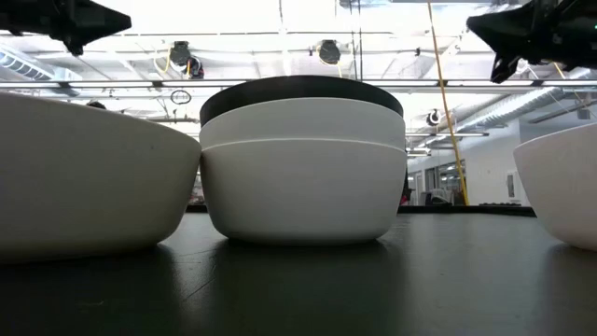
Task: Nest bowls inside each other
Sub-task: Stack the white bowl on the black bowl
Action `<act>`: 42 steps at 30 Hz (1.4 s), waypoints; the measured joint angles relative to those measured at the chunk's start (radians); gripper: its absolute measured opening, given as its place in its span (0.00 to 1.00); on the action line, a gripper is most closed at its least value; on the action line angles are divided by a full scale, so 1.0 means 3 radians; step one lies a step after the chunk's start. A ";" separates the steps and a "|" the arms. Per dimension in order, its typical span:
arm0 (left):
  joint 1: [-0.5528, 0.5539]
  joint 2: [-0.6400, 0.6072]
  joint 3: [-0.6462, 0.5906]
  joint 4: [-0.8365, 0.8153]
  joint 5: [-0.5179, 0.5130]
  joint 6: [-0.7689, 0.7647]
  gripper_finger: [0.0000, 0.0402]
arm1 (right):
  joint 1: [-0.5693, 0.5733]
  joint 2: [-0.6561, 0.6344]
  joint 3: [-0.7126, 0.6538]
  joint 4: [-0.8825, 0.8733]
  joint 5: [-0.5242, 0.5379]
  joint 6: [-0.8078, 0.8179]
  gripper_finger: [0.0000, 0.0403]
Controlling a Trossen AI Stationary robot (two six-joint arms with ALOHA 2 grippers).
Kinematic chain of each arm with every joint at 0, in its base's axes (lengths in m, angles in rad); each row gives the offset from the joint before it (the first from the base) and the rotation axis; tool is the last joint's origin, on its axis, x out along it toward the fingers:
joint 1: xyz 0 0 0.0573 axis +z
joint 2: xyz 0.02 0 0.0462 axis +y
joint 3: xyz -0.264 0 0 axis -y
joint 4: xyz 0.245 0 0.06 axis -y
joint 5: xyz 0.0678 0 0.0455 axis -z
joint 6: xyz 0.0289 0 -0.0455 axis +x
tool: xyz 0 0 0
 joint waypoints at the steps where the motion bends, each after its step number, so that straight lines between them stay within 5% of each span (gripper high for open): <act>1: 0.0000 0.0001 0.0000 0.0009 0.0002 0.0017 0.15 | 0.0000 0.0001 0.0000 -0.0011 0.0001 -0.0004 0.00; 9: -0.0001 0.0000 0.0000 -0.0003 -0.0530 0.0246 0.15 | 0.0003 0.0000 0.0189 -0.0360 0.0272 -0.0118 0.00; 18: 0.0003 0.0000 0.0000 0.0140 -0.0240 0.0415 0.15 | -0.0010 0.0000 0.0186 -0.0423 0.0435 -0.0324 0.00; 32: 0.0408 0.0000 0.0000 0.0274 -0.0474 0.0617 0.15 | -0.0493 0.0000 0.0173 -0.0530 0.0435 -0.0362 0.00; 42: 0.0889 -0.0001 -0.0352 0.0207 0.0042 0.0304 0.15 | -0.0763 0.0004 0.0029 -0.0761 0.0057 -0.0126 0.00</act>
